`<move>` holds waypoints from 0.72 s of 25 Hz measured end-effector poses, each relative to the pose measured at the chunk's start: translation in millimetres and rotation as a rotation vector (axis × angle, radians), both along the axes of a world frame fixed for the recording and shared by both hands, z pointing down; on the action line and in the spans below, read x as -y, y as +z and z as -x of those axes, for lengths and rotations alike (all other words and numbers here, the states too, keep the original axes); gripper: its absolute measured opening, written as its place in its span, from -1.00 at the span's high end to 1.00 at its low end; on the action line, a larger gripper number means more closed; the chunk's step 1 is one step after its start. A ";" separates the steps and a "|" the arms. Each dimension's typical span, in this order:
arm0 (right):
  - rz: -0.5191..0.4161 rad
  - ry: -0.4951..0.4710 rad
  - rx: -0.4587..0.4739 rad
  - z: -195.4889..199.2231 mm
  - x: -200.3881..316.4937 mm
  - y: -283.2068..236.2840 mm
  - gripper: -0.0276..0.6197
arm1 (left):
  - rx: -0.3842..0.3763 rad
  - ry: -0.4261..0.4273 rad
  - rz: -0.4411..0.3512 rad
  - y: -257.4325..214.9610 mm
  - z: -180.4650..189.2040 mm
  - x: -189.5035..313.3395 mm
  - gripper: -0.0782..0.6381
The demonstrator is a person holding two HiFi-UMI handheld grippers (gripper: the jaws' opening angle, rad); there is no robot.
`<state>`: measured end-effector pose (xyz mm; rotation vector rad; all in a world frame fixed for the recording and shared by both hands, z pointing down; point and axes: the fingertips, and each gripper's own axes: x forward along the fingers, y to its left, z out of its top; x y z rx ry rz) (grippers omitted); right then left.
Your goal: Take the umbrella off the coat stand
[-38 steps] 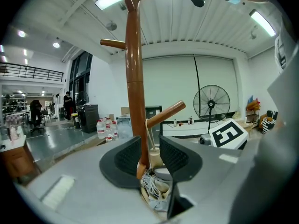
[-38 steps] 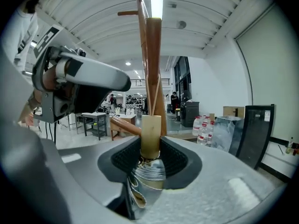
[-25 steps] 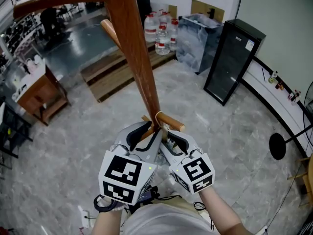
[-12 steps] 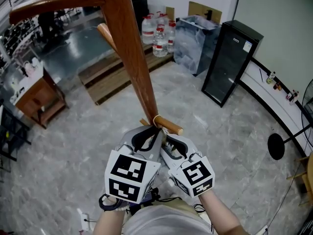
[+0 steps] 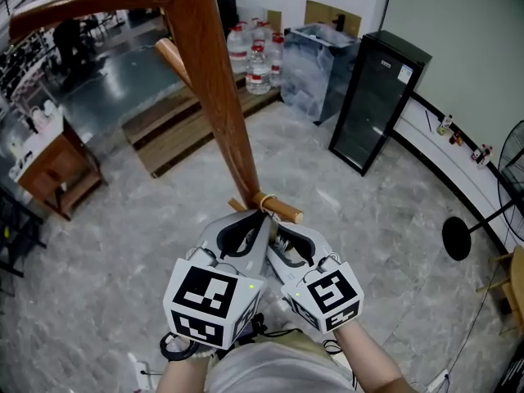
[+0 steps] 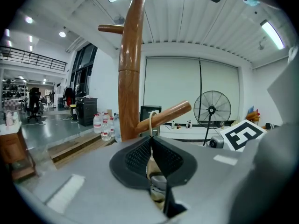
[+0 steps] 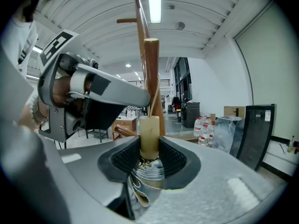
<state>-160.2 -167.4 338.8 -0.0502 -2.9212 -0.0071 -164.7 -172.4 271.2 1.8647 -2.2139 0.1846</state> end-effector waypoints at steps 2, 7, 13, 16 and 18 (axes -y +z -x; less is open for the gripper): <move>-0.002 0.008 0.008 -1.5 0.2 -4.8 0.53 | 0.010 0.014 -0.011 -4.8 -2.1 -0.1 0.71; 0.001 0.038 0.033 -7.8 4.4 -16.5 0.53 | 0.039 0.053 -0.038 -16.5 -10.3 2.8 0.71; -0.011 0.082 0.044 -13.2 0.7 -29.0 0.53 | 0.086 0.104 -0.068 -32.2 -15.0 -1.8 0.71; -0.012 0.106 0.049 -19.7 -2.6 -30.0 0.53 | 0.108 0.144 -0.087 -37.8 -23.7 -5.4 0.71; -0.012 0.125 0.048 -23.7 -3.2 -30.9 0.53 | 0.113 0.165 -0.092 -38.7 -28.1 -6.8 0.71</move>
